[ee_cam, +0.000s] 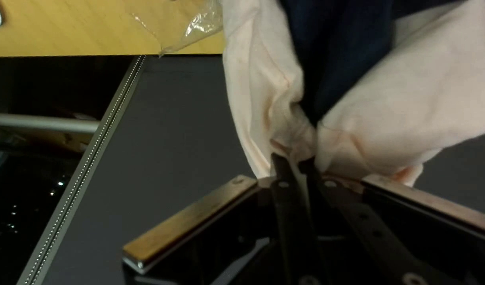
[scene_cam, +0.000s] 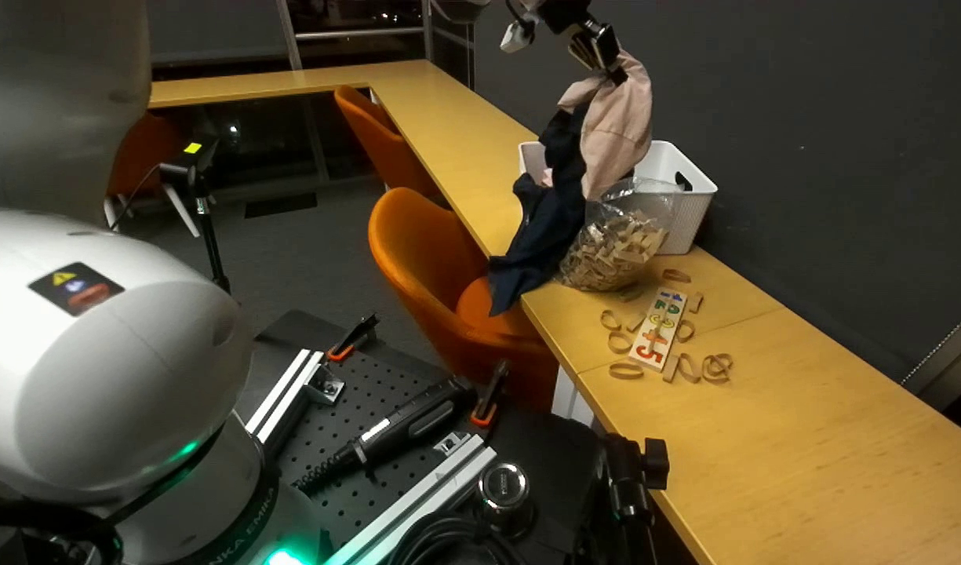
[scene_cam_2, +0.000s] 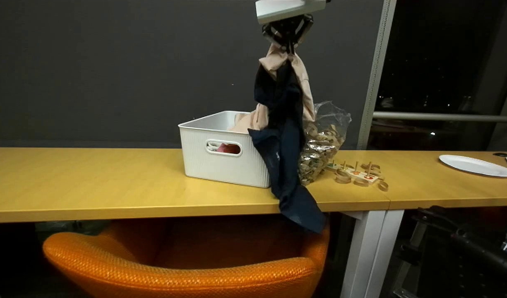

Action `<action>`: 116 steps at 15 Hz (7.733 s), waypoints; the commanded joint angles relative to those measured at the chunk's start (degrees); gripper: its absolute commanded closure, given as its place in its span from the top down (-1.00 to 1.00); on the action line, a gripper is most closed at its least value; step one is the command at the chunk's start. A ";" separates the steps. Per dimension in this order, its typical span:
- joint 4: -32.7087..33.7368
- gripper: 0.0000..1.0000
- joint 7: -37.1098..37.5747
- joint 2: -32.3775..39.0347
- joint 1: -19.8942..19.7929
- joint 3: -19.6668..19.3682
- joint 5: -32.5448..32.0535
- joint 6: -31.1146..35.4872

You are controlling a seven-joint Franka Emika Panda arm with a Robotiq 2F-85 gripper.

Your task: Put the peach and blue shirts in the basket

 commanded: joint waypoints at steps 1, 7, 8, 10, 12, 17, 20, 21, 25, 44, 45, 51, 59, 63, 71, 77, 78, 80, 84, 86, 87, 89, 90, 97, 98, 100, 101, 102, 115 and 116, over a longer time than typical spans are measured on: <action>11.09 -0.96 -3.96 4.93 -0.67 -1.13 3.94 -4.00; 28.14 -0.96 -6.55 16.25 -1.54 -0.98 5.62 -8.54; 30.22 -0.96 -6.78 18.44 -1.56 -0.83 5.78 -8.17; 34.24 -0.96 -7.34 23.51 -1.80 0.00 6.73 -6.87; 35.89 -0.96 -8.20 26.80 0.30 -1.59 9.52 -4.01; 32.77 -0.33 -10.31 27.44 4.50 -1.53 13.81 3.88; 30.06 -0.02 -10.17 25.23 7.13 -2.23 16.64 2.58; 29.15 0.12 -9.86 24.27 7.85 -2.45 17.62 1.74; 23.92 0.71 -6.10 19.24 9.61 -1.15 20.55 -8.24; -15.84 1.00 15.30 3.04 11.15 -1.89 14.41 -2.66; -15.95 1.00 15.65 3.30 11.09 -1.98 12.60 -2.00; -12.66 1.00 15.32 7.11 10.19 -1.42 6.62 1.72; -7.24 1.00 14.19 11.53 10.39 -1.01 3.81 8.40; -4.68 1.00 13.57 13.61 10.43 -1.20 4.47 10.03; -1.35 0.47 12.85 16.89 9.79 -1.73 5.24 10.37; -1.17 -0.39 13.13 16.68 10.21 -1.55 5.19 10.72; -1.18 -0.57 13.20 16.73 10.29 -1.54 5.21 10.77; -2.01 -0.89 13.57 16.19 10.75 -1.40 5.14 10.83; -5.92 -1.00 16.20 12.74 13.34 -1.72 4.21 8.74; -6.14 -0.97 16.64 11.50 13.99 -1.78 4.26 7.49; -6.17 -0.97 16.81 10.72 14.28 -1.79 4.20 6.82; -6.27 -0.97 17.75 8.59 14.86 -1.93 3.77 4.73; -6.47 -0.97 18.42 7.10 14.95 -2.01 3.53 3.60; -1.91 -0.97 17.47 -0.88 11.70 -1.72 3.59 -2.96; -0.91 -0.97 17.26 -1.90 10.96 -1.71 3.63 -3.57; 2.08 -0.97 16.46 -2.94 8.94 -1.58 4.66 -4.21; 3.79 -0.97 16.13 -3.04 7.95 -1.63 4.98 -4.33; 5.78 -0.97 15.63 -2.73 6.87 -1.67 5.52 -4.59; 39.00 -0.97 8.55 14.32 3.35 -3.39 10.19 -9.02; 41.59 -0.97 8.54 16.38 4.11 -3.76 9.94 -8.91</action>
